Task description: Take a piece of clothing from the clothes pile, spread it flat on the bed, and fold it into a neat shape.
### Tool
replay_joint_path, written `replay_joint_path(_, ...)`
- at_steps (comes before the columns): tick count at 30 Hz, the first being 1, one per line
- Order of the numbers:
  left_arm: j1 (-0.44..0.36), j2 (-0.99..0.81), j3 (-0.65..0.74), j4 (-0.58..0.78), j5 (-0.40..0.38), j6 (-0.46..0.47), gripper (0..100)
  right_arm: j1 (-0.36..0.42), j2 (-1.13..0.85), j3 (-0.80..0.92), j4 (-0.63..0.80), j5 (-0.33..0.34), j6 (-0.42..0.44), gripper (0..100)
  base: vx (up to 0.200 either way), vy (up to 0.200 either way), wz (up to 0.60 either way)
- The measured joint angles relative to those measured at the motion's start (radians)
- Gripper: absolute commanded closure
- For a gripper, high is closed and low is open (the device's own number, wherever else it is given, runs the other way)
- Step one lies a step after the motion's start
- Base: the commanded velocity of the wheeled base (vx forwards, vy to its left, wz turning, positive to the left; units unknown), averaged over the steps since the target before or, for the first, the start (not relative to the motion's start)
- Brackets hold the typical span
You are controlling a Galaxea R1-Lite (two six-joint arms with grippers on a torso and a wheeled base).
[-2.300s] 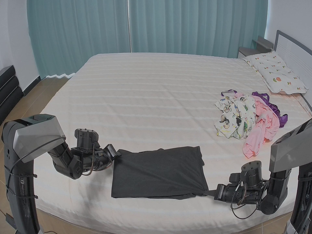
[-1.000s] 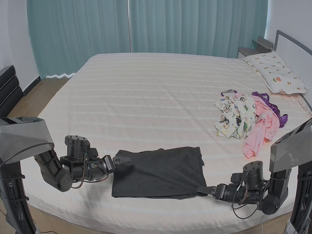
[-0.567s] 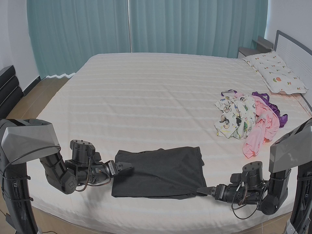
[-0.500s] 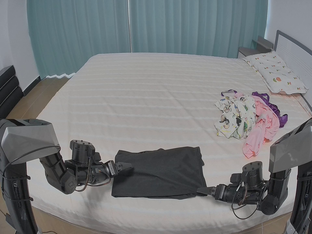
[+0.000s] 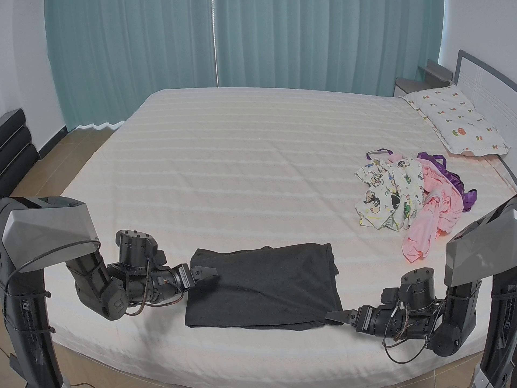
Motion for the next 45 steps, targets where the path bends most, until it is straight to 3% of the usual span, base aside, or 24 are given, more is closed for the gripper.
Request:
replay_joint_path(7,-0.072,0.042,-0.035,-0.005,0.005,0.006,0,0.002,0.004,-0.006,0.000,0.000,0.000,0,0.000,0.000,0.00)
replay_joint_path(8,-0.090,0.051,-0.045,-0.004,0.008,0.007,100,0.002,0.005,-0.007,0.000,0.000,0.000,0,0.000,0.000,0.00)
replay_joint_path(15,-0.117,0.064,-0.052,-0.001,0.017,0.005,100,0.003,0.009,-0.007,0.000,0.000,0.000,0,0.000,0.000,0.00)
replay_joint_path(21,-0.112,0.067,-0.045,-0.001,0.073,0.005,100,0.004,0.011,-0.005,-0.001,0.000,0.000,0,0.000,0.000,0.00)
replay_joint_path(45,0.038,-0.034,0.009,0.052,0.053,0.001,100,0.003,0.020,0.005,-0.027,0.000,0.000,0,0.000,0.000,0.00)
